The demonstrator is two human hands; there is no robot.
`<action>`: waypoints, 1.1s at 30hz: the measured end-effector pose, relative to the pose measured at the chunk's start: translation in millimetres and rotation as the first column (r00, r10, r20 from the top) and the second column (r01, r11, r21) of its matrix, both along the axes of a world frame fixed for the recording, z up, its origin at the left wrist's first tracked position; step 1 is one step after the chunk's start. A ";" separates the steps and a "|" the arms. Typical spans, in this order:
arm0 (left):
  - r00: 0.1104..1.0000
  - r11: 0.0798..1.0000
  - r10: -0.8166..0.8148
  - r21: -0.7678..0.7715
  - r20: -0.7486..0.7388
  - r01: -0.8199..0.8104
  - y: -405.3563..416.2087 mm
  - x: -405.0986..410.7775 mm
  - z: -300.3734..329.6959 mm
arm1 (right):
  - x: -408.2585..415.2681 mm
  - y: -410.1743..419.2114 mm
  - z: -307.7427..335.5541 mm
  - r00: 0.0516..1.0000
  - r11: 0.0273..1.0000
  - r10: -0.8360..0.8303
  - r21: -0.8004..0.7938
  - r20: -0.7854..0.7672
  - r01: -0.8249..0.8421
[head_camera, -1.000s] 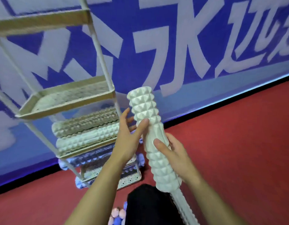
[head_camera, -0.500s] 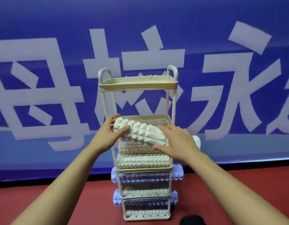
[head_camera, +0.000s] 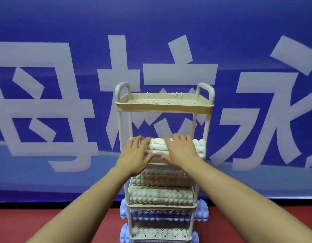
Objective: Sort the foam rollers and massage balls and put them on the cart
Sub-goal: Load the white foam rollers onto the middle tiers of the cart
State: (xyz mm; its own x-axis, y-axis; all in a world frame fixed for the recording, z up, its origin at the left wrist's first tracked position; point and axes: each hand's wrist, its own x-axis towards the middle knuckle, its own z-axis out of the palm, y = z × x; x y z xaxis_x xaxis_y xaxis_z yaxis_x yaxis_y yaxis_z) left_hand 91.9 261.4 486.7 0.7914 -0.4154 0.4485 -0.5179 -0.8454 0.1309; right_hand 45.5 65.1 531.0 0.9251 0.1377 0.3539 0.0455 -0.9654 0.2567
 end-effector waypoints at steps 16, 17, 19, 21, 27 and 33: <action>0.972 0.980 0.123 0.177 -0.200 -0.087 -32.9 66.6 -24.9 | 96.3 -41.4 -35.9 0.959 0.959 0.060 0.282 -0.277 0.021; 0.974 0.979 0.128 0.181 -0.186 -0.094 -33.4 67.5 -26.3 | 98.1 -41.8 -40.8 0.961 0.957 0.050 0.287 -0.271 0.031; 0.980 0.978 0.134 0.182 -0.150 -0.106 -32.9 69.9 -28.2 | 99.9 -41.5 -48.7 0.970 0.943 0.040 0.329 -0.241 0.043; 0.979 0.977 0.138 0.181 -0.148 -0.111 -30.4 71.3 -29.0 | 98.9 -41.7 -53.4 0.977 0.927 0.048 0.373 -0.208 0.034; 0.968 0.974 0.173 0.177 -0.183 -0.140 -25.3 63.4 -30.9 | 84.5 -39.1 -46.0 0.984 0.907 0.071 0.422 -0.166 0.006; 0.991 0.990 0.120 0.079 -0.051 -0.116 -23.8 23.2 -19.2 | 35.2 -36.6 -43.5 0.997 0.923 0.068 0.382 -0.020 -0.056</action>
